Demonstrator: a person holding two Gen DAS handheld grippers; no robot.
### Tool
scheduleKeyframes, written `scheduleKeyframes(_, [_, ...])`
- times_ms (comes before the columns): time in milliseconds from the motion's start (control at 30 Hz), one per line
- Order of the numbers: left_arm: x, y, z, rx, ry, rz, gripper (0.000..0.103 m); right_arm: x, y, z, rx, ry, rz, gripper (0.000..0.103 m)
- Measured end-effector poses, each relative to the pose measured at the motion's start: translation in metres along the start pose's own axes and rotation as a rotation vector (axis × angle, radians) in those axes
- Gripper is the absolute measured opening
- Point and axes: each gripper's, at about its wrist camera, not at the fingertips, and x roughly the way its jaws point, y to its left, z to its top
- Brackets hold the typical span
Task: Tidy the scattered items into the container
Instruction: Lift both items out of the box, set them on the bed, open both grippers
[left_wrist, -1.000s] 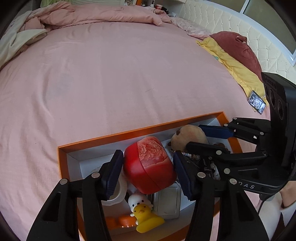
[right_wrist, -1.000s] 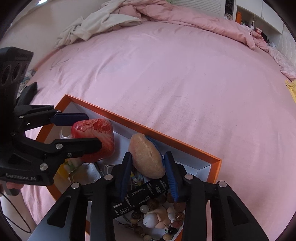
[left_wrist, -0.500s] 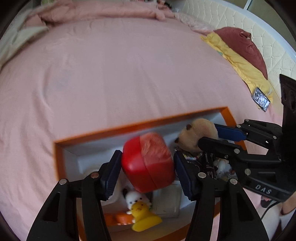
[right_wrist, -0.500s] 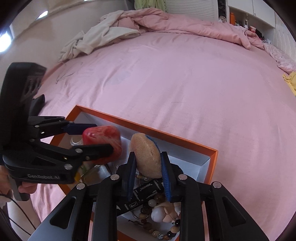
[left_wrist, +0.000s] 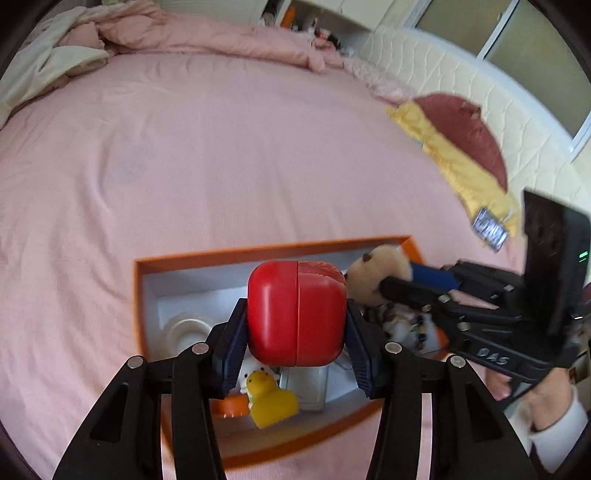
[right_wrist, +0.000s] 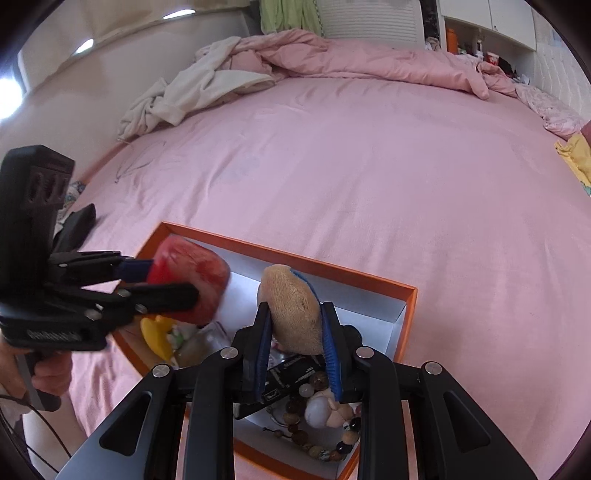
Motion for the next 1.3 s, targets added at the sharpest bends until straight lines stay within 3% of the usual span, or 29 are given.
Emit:
scheduleKeyframes(167, [-0.059, 0.031, -0.006, -0.057, -0.102, 0.026, 0.050, -0.013, 0.026, 0.007, -0.012, -0.037, 0.067, 0.025])
scheduleKeyframes(267, [-0.085, 0.057, -0.021, -0.103, -0.144, 0.098, 0.050, -0.016, 0.061, 0.011, -0.034, -0.057, 0.138, 0.025])
scheduleKeyframes(433, [-0.109, 0.103, -0.060, -0.195, -0.151, 0.212, 0.050, -0.007, 0.134, 0.018, -0.060, -0.079, 0.288, 0.025])
scheduleKeyframes(567, [-0.108, 0.125, -0.081, -0.231, -0.133, 0.331, 0.050, 0.015, 0.179, 0.019, -0.065, -0.056, 0.339, 0.025])
scheduleKeyframes(633, [-0.103, 0.140, -0.091, -0.271, -0.107, 0.347, 0.050, 0.033, 0.198, 0.015, -0.085, -0.027, 0.303, 0.025])
scheduleKeyframes(733, [-0.096, 0.158, -0.101, -0.345, -0.080, 0.300, 0.050, 0.060, 0.218, 0.002, -0.121, 0.021, 0.222, 0.025])
scheduleKeyframes(800, [-0.099, 0.159, -0.101, -0.347, -0.108, 0.308, 0.050, 0.075, 0.228, -0.007, -0.148, 0.039, 0.175, 0.025])
scheduleKeyframes(867, [-0.093, 0.161, -0.103, -0.346, -0.080, 0.338, 0.050, 0.086, 0.232, -0.018, -0.131, 0.042, 0.144, 0.025])
scheduleKeyframes(967, [-0.088, 0.178, -0.106, -0.372, -0.032, 0.324, 0.050, 0.088, 0.235, -0.023, -0.175, 0.025, 0.069, 0.025])
scheduleKeyframes(1067, [-0.085, 0.175, -0.107, -0.347, -0.023, 0.334, 0.050, 0.089, 0.233, -0.020, -0.191, 0.037, 0.059, 0.027])
scheduleKeyframes(1167, [-0.083, 0.180, -0.108, -0.345, 0.001, 0.335, 0.053, 0.087, 0.228, -0.017, -0.171, 0.038, 0.096, 0.037])
scheduleKeyframes(1267, [-0.088, 0.180, -0.110, -0.358, -0.006, 0.375, 0.063, 0.085, 0.234, -0.018, -0.197, 0.031, 0.078, 0.058])
scheduleKeyframes(1300, [-0.091, 0.180, -0.111, -0.361, -0.014, 0.388, 0.064, 0.083, 0.234, -0.018, -0.198, 0.019, 0.081, 0.058])
